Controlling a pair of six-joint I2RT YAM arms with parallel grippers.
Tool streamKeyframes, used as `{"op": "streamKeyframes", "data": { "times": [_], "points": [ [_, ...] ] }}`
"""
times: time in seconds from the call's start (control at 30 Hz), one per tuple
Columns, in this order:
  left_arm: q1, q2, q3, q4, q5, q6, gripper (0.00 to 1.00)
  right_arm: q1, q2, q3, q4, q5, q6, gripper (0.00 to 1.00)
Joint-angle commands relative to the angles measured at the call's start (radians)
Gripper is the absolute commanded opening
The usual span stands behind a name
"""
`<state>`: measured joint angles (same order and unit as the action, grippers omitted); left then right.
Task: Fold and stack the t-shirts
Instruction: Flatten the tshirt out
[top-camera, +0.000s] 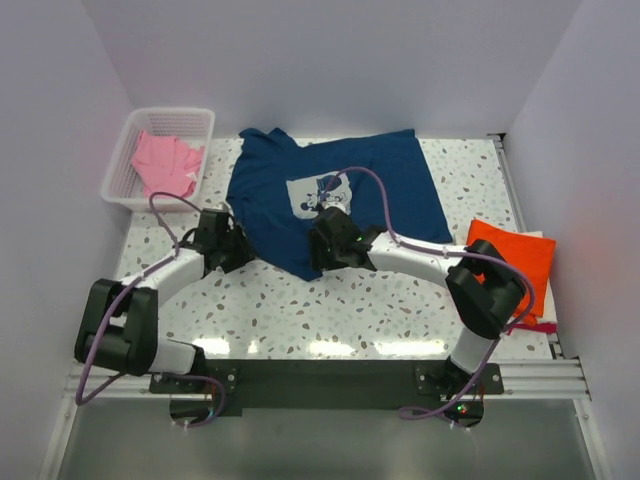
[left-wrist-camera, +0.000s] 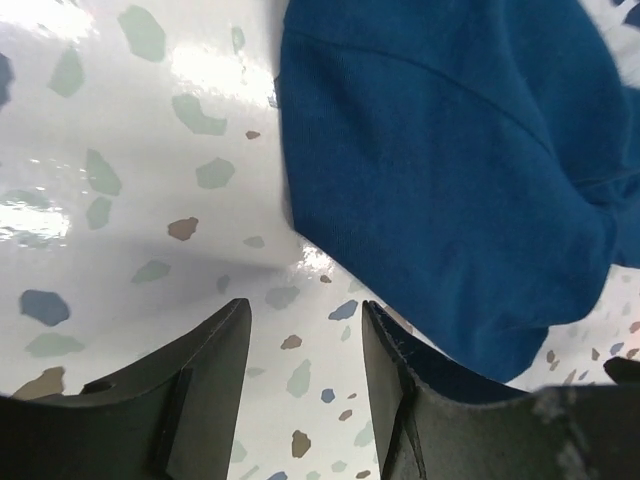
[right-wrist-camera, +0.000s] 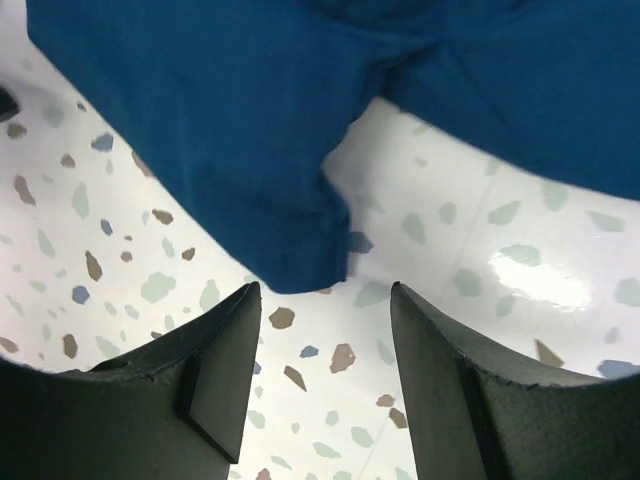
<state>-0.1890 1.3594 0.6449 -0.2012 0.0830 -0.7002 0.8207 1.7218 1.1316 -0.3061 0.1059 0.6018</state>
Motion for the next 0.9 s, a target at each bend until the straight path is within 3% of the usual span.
{"op": "streamKeyframes", "data": {
  "times": [0.0,0.13,0.43,0.57,0.63,0.67,0.73,0.77,0.87],
  "points": [
    [-0.035,0.073,0.047,0.086,-0.028,-0.030,0.53,0.086,0.042,0.092,0.009,0.145,-0.040,0.58],
    [-0.044,0.135,0.071,0.115,-0.032,-0.056,0.53,0.194,0.126,0.192,-0.034,0.270,-0.088,0.58],
    [-0.050,0.239,0.159,0.092,-0.080,-0.056,0.41,0.216,0.272,0.249,-0.031,0.362,-0.154,0.58],
    [-0.052,0.250,0.176,0.088,-0.072,-0.039,0.19,0.216,0.294,0.229,0.015,0.335,-0.186,0.53],
    [-0.052,0.236,0.182,0.088,-0.062,-0.033,0.11,0.216,0.303,0.232,0.013,0.330,-0.204,0.43],
    [-0.052,0.230,0.185,0.082,-0.051,-0.022,0.05,0.215,0.303,0.241,0.001,0.330,-0.211,0.26],
    [-0.052,0.193,0.199,0.053,-0.046,-0.013,0.00,0.216,0.285,0.255,-0.030,0.331,-0.223,0.05],
    [-0.050,0.160,0.203,0.039,-0.048,-0.001,0.00,0.216,0.248,0.258,-0.040,0.328,-0.237,0.00],
    [-0.050,0.091,0.232,-0.035,-0.043,0.027,0.00,0.215,0.164,0.283,-0.108,0.270,-0.269,0.00]
  ]
}}
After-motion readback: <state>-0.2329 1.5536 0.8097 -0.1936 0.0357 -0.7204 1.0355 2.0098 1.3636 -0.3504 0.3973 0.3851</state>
